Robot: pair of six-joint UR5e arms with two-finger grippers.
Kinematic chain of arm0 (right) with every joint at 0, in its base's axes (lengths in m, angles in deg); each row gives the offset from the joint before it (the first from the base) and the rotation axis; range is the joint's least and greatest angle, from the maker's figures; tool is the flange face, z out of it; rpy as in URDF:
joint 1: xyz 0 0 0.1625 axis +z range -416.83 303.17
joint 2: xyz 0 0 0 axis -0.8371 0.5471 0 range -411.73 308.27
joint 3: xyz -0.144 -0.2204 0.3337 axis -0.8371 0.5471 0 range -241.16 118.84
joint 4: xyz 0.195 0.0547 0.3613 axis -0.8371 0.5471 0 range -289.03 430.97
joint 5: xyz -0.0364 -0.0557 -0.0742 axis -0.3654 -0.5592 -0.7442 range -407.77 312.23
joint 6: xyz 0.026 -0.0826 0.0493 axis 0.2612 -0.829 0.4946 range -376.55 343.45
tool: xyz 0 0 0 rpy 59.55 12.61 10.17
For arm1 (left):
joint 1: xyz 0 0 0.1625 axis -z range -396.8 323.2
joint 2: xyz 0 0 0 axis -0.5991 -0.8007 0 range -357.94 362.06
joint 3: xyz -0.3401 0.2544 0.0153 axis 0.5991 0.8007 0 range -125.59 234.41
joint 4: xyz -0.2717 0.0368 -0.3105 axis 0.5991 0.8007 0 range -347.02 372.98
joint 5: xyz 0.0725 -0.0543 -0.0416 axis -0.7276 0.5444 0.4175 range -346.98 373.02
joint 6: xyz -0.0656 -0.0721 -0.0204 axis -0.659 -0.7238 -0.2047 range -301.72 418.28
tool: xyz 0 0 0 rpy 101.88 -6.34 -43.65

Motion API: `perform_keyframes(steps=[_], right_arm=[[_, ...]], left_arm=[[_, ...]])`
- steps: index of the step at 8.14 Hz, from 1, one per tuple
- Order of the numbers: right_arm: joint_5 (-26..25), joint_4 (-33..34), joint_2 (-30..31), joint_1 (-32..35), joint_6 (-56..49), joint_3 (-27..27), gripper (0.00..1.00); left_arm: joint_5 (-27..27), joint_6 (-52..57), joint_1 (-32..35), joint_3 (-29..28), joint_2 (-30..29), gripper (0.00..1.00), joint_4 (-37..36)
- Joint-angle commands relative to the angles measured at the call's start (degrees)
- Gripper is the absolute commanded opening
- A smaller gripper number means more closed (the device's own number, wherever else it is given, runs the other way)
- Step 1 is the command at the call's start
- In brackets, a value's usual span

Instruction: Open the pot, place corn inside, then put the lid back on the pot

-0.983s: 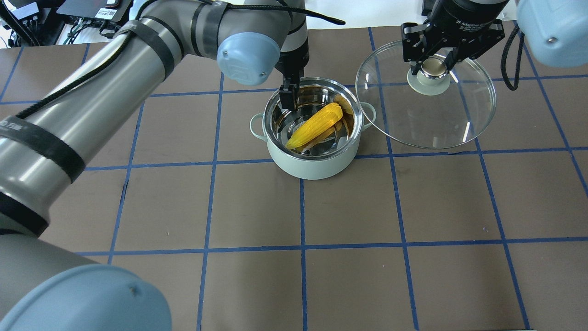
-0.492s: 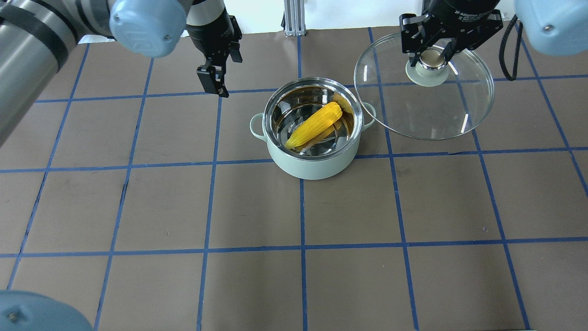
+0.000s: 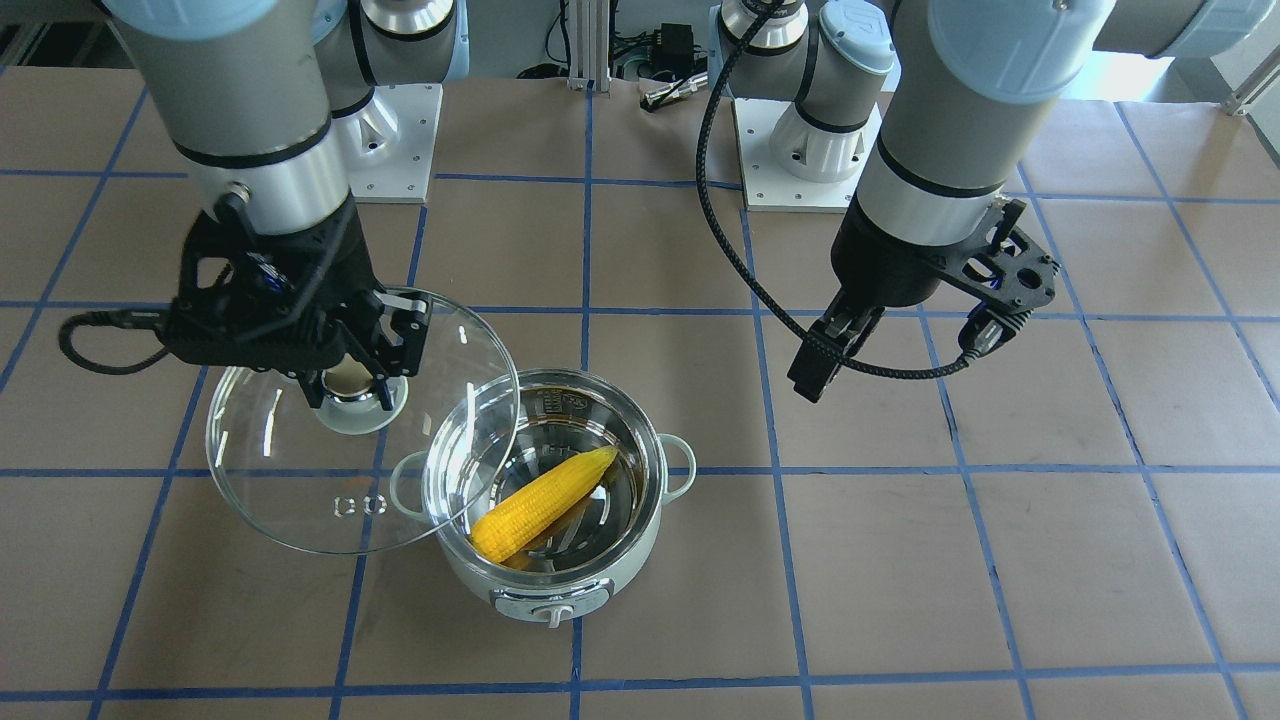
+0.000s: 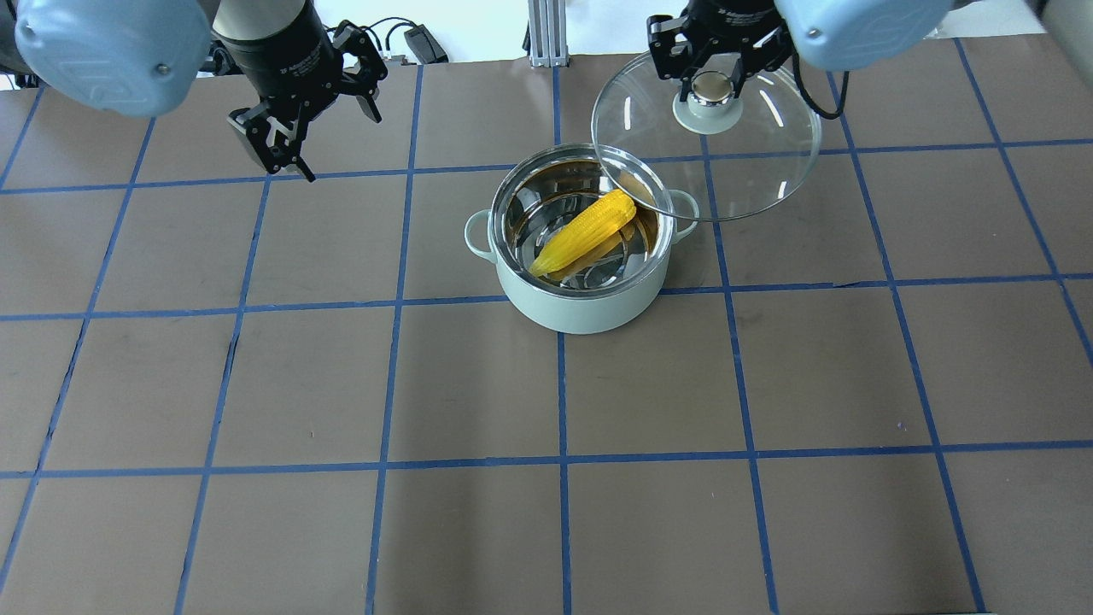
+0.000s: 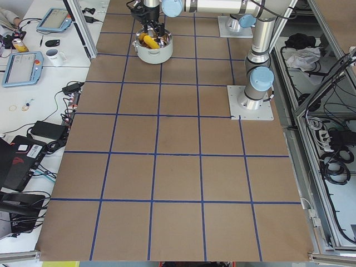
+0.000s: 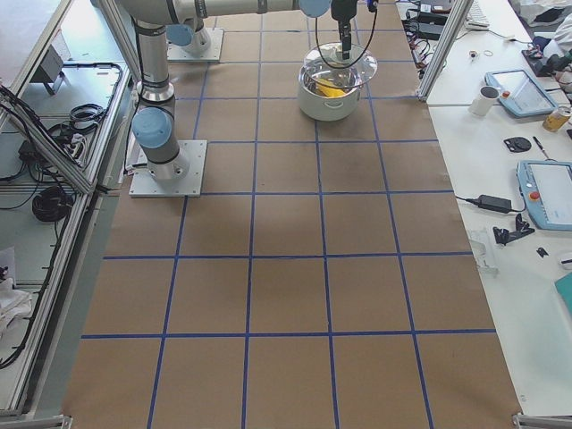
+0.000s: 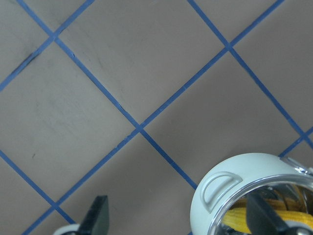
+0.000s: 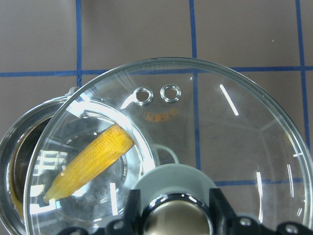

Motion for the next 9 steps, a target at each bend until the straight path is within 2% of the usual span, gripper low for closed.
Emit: perform_keyframes(steps=[1,3,5,9], right_arm=[[-0.9,7.0,-5.5,5.4,8.0,0.7,0.00],[-0.9,9.5,-7.6,7.0,9.5,0.8,0.00],[-0.9,9.6,-8.2,7.0,9.5,0.6,0.00],[-0.8,10.0,-9.1,7.0,10.2,-0.7,0.00]], left_arm=[[-0.6,12.5,-0.3,0.4,2.6,1.00,2.4],[-0.8,21.3,-0.5,0.6,5.0,1.00,6.1],[-0.8,25.7,-4.0,0.6,5.5,1.00,6.2],[-0.8,35.6,-4.5,0.6,6.1,1.00,6.4]])
